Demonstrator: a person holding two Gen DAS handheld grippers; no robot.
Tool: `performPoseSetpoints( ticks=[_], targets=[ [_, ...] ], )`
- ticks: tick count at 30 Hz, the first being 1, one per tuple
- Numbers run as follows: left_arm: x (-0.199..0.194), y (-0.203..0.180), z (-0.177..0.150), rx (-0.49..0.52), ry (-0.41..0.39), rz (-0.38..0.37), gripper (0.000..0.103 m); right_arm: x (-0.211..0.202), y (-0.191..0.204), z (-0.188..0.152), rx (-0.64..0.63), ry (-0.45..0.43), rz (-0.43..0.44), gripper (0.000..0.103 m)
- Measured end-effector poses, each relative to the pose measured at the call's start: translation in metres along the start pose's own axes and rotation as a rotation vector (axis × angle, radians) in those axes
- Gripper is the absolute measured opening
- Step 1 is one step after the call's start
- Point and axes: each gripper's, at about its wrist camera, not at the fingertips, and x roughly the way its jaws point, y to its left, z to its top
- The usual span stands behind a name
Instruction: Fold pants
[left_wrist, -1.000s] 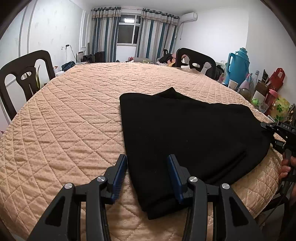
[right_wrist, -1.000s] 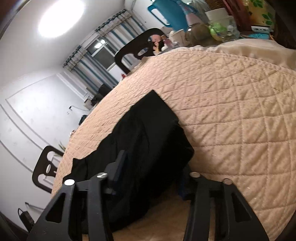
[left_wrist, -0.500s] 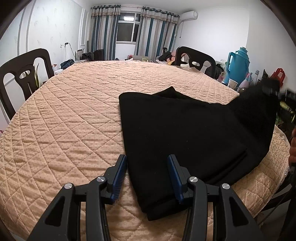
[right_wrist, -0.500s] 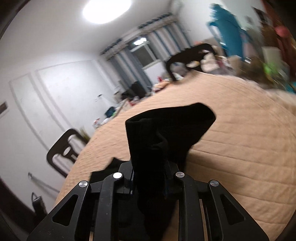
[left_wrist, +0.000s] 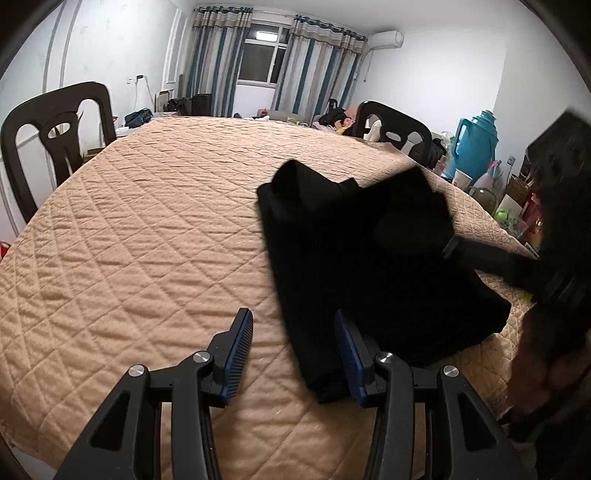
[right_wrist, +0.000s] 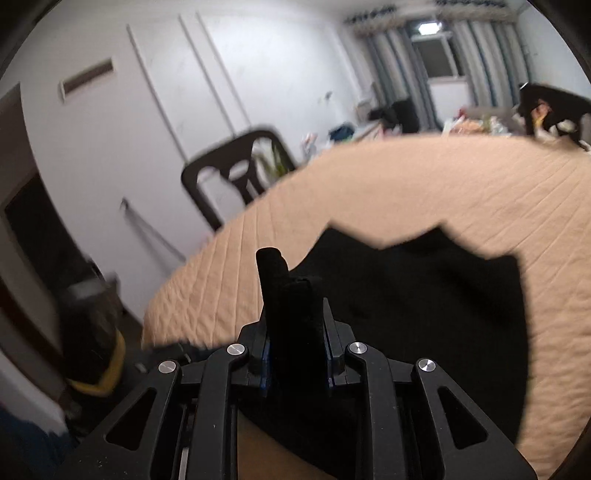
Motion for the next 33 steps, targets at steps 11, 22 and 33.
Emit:
performPoseSetpoints(
  ticks=[11,22,33],
  targets=[
    [-0.008,0.015,-0.004,-0.038,-0.004,-0.001,0.049,0.028,0.013,-0.016,-0.078,0.086,-0.019,0.032],
    [-0.019,0.037,0.008,-0.076,-0.023,0.045,0.049,-0.040,-0.001,-0.010,-0.045,-0.083,0.075,0.043],
    [0.034,0.019,0.081,-0.022,0.008,-0.042,0.054,-0.032,-0.107,0.030,0.229,-0.039,-0.294,0.043]
  ],
)
